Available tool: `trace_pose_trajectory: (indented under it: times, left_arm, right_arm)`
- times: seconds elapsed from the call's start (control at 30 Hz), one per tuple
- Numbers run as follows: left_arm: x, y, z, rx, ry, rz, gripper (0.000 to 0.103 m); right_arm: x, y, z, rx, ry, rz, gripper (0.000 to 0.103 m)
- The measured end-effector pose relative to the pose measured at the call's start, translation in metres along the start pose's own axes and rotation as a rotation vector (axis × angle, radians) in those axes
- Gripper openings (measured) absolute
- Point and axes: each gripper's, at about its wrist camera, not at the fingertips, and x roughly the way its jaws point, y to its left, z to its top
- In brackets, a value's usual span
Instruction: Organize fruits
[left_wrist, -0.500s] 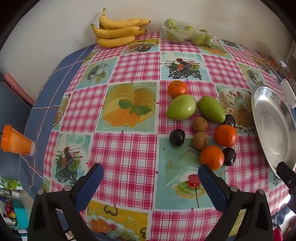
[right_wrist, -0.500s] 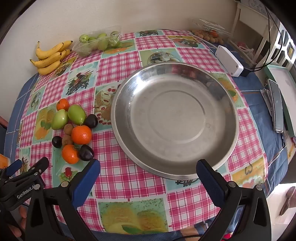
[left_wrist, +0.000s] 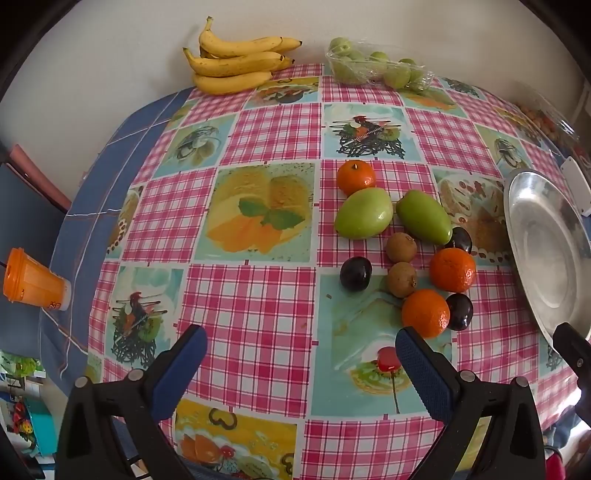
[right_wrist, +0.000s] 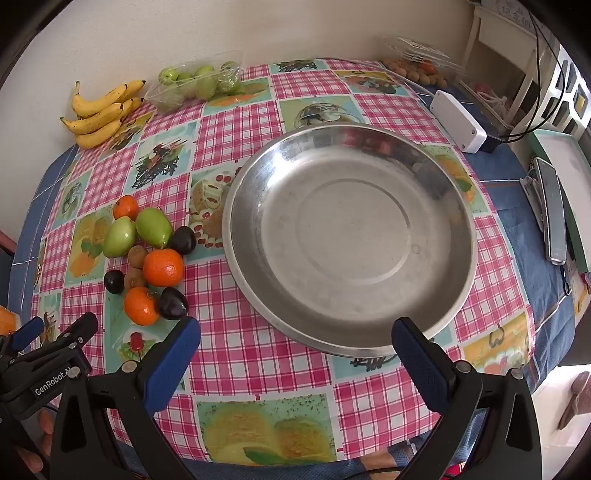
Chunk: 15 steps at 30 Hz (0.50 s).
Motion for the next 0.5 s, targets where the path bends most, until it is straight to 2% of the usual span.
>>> trace_pose_trajectory:
  times: [0.5]
  left_arm:
    - [0.0011, 0.0015, -0.0036, 0.000, 0.000, 0.003, 0.103]
  right_arm:
    - [0.0001, 0.0008, 0.0001, -0.003, 0.003, -0.001, 0.103]
